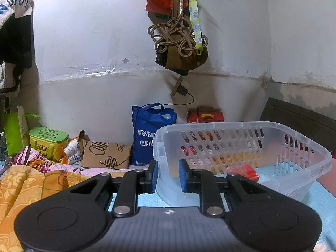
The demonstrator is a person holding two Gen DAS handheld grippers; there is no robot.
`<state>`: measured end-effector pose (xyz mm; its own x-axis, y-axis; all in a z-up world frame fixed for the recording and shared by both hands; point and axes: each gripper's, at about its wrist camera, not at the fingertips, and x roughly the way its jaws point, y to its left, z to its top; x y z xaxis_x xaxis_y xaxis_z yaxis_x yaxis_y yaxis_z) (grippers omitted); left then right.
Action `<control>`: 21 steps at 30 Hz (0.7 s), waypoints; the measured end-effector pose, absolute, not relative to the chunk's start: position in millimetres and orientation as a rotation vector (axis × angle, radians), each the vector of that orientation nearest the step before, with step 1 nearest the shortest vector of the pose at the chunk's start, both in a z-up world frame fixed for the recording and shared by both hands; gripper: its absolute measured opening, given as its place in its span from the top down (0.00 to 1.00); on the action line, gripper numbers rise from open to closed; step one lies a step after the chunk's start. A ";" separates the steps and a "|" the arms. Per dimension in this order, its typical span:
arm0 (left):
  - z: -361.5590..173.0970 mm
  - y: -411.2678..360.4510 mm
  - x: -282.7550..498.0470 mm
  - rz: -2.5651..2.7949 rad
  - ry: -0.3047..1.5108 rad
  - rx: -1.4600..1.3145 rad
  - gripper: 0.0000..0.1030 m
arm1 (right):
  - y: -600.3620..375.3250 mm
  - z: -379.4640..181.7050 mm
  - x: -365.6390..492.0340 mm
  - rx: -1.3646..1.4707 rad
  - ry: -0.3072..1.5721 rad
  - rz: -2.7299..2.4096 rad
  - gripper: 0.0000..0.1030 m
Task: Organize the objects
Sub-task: 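Grasp the white wrapped cylinder with the right gripper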
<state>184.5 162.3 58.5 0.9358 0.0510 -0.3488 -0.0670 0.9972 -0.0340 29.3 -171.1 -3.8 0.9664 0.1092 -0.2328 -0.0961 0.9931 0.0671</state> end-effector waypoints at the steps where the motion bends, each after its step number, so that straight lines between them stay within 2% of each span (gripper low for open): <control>1: 58.7 161.7 184.0 0.062 0.355 -0.044 0.76 | -174.7 -13.1 16.8 0.079 0.247 0.112 0.00; 7: 59.4 156.7 184.1 0.078 0.353 -0.030 0.76 | -162.5 -52.5 -6.5 0.072 0.335 0.165 0.09; 16: 59.6 157.9 183.2 0.076 0.351 -0.029 0.76 | -135.7 -64.6 12.9 -0.032 0.321 0.243 0.11; 18: 59.6 158.6 184.0 0.073 0.351 -0.032 0.76 | -137.5 -68.2 10.3 -0.022 0.323 0.270 0.23; 19: 59.6 158.8 183.8 0.071 0.351 -0.033 0.76 | -138.2 -69.1 11.3 -0.021 0.331 0.291 0.40; 20: 59.2 159.0 184.1 0.071 0.351 -0.034 0.76 | -139.3 -69.3 10.5 -0.018 0.342 0.314 0.51; 21: 59.1 159.0 184.4 0.071 0.350 -0.034 0.76 | -139.8 -70.0 7.9 -0.019 0.339 0.314 0.51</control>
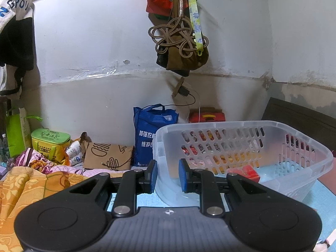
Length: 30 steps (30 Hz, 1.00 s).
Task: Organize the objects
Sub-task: 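Grasp the white wrapped cylinder with the right gripper, then carry the white cylinder into the basket and release it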
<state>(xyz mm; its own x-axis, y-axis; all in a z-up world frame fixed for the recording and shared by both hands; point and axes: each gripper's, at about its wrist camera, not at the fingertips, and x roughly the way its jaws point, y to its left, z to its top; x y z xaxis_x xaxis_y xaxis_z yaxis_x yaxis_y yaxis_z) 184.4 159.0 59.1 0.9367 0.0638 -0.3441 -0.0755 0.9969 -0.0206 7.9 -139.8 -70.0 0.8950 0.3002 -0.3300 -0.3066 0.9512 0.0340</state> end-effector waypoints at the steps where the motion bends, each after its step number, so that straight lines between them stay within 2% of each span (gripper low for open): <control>1: 59.0 159.0 184.3 0.071 0.350 -0.034 0.76 | -140.9 -69.9 5.1 -0.024 0.336 0.312 0.51; 30: 60.0 161.4 186.5 0.063 0.349 -0.043 0.75 | -175.0 -25.8 4.0 0.021 0.228 0.164 0.52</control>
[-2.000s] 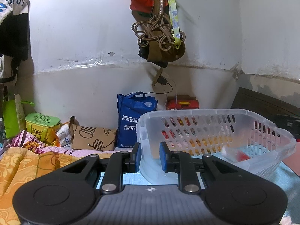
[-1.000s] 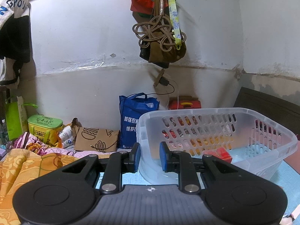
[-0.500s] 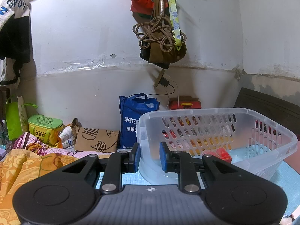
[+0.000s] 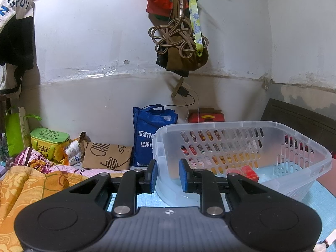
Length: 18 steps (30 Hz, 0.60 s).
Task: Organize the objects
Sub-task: 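Carry the white cylinder into the basket and release it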
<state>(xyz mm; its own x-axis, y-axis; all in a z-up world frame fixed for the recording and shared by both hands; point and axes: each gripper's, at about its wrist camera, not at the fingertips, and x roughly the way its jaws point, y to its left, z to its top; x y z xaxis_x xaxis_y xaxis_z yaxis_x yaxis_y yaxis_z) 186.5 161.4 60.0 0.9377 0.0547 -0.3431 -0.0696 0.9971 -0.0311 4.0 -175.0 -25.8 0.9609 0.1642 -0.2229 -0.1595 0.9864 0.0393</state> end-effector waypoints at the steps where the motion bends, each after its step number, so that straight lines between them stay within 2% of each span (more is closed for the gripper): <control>1: 60.1 161.5 187.0 0.063 0.349 -0.043 0.75 | -174.8 -25.2 4.7 0.027 0.229 0.167 0.52; 11: 59.3 161.2 186.6 0.064 0.349 -0.042 0.74 | -172.8 -19.1 9.1 0.035 0.226 0.183 0.52; 18: 58.8 161.4 185.6 0.064 0.349 -0.041 0.74 | -158.5 31.6 33.3 -0.005 0.132 0.244 0.52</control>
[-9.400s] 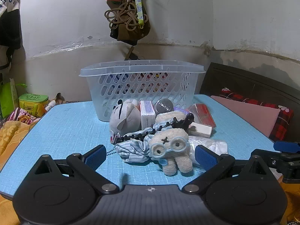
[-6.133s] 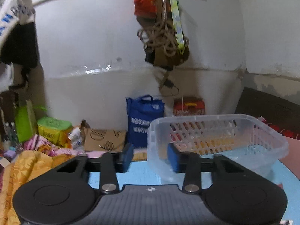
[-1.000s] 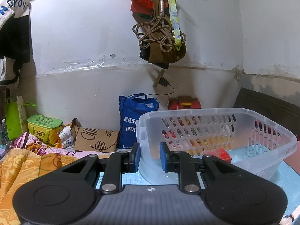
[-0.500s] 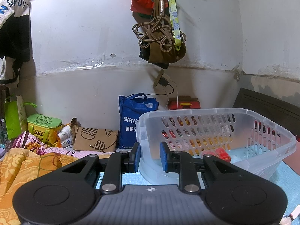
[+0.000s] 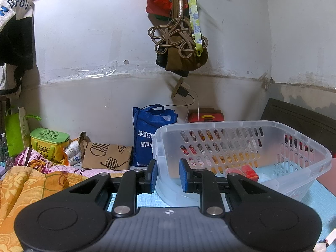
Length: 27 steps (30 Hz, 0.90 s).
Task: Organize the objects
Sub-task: 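Carry the white cylinder into the basket and release it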
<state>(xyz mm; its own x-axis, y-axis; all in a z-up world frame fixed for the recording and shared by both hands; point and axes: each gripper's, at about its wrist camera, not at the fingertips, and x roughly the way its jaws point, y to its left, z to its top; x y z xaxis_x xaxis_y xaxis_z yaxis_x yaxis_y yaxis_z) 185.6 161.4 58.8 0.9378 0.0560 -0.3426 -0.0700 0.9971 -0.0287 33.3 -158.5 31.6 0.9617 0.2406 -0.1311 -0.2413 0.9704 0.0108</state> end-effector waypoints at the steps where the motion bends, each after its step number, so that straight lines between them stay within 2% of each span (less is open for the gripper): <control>1: 58.8 161.6 185.7 0.065 0.349 -0.040 0.74 | -155.6 40.8 41.2 0.000 0.125 0.258 0.52; 6: 58.9 161.5 185.3 0.065 0.348 -0.037 0.74 | -128.6 76.4 100.2 0.008 0.163 0.293 0.52; 11: 59.2 162.4 184.9 0.063 0.348 -0.031 0.74 | -97.8 68.7 154.6 -0.020 0.290 0.295 0.52; 16: 58.6 162.0 184.8 0.062 0.348 -0.030 0.74 | -90.4 55.3 170.0 -0.025 0.339 0.284 0.51; 18: 58.1 162.0 184.3 0.060 0.347 -0.032 0.74 | -89.6 54.0 171.3 -0.057 0.336 0.286 0.44; 19: 57.9 162.0 184.4 0.060 0.347 -0.033 0.74 | -89.3 53.7 172.0 -0.071 0.335 0.278 0.19; 20: 57.8 161.7 184.3 0.061 0.347 -0.031 0.74 | -89.7 55.2 171.5 -0.069 0.314 0.256 0.00; 21: 57.8 162.0 184.3 0.061 0.347 -0.030 0.74 | -91.7 55.2 165.6 -0.061 0.268 0.236 0.00; 23: 57.6 162.1 183.9 0.060 0.348 -0.030 0.74 | -99.3 57.3 152.1 -0.046 0.228 0.240 0.06; 27: 57.5 162.2 184.0 0.059 0.348 -0.031 0.73 | -125.1 49.3 113.1 -0.019 0.184 0.226 0.05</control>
